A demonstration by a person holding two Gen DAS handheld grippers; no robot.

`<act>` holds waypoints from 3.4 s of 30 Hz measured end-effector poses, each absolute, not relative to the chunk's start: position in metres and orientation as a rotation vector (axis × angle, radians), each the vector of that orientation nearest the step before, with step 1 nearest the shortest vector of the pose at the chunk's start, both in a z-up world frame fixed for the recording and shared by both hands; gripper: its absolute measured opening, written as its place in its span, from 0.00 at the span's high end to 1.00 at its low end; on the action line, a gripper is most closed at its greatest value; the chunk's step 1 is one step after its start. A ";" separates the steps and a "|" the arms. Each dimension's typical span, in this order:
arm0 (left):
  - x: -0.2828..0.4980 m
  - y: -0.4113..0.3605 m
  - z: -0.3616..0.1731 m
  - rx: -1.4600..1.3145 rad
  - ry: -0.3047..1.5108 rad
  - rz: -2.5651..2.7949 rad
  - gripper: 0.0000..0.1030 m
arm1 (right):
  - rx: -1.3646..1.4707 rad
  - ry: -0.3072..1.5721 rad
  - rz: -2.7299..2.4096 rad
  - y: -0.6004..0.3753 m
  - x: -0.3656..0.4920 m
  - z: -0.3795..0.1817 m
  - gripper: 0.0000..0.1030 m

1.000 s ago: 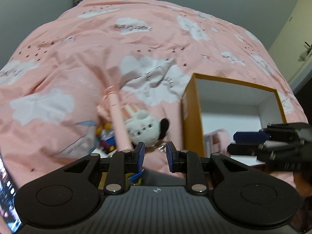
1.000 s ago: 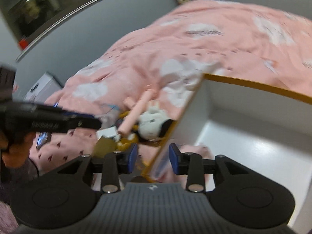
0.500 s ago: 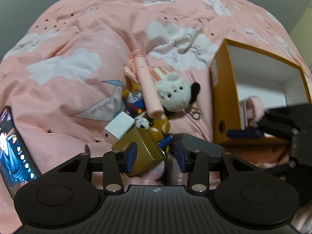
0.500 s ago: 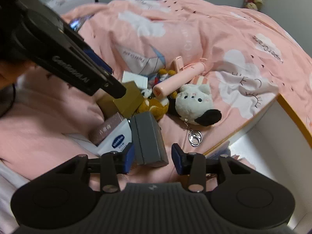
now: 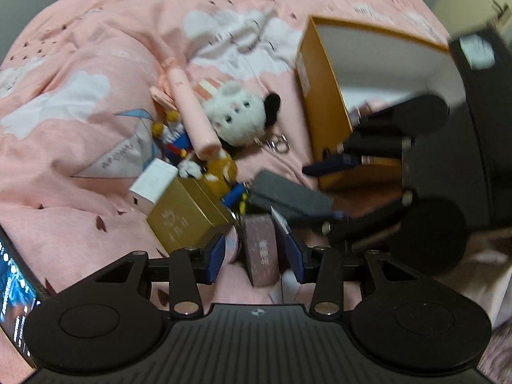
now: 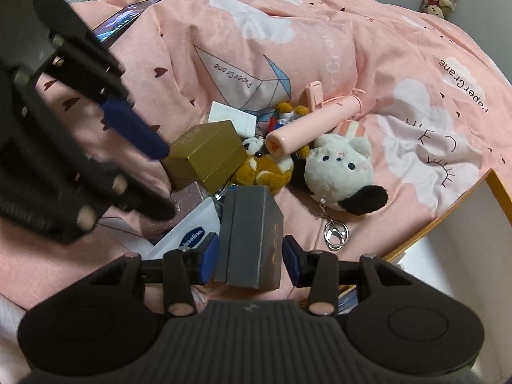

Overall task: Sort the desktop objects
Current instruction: 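Move both grippers back to the pile of items, then grasp the purple small box with the left gripper while the right grasps the dark gray box, then carry the purple and gray boxes with both grippers into the orange box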

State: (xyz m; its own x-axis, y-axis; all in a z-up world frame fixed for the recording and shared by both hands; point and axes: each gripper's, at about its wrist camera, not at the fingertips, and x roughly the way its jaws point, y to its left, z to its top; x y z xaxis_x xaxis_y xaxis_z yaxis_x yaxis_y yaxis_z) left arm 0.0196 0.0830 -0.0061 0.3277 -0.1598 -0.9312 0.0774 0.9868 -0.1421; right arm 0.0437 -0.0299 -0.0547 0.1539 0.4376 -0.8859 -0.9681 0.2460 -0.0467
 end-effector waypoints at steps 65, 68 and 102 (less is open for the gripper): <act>0.075 -0.012 0.101 -0.130 0.866 -0.468 0.75 | -0.041 0.708 0.611 -0.222 0.082 0.075 0.65; 0.090 -0.028 0.086 -0.150 0.912 -0.495 0.75 | -0.013 0.755 0.566 -0.235 0.090 0.062 0.65; 0.130 -0.075 -0.025 -0.214 1.256 -0.231 0.73 | 0.038 1.162 0.455 -0.236 0.134 -0.066 0.65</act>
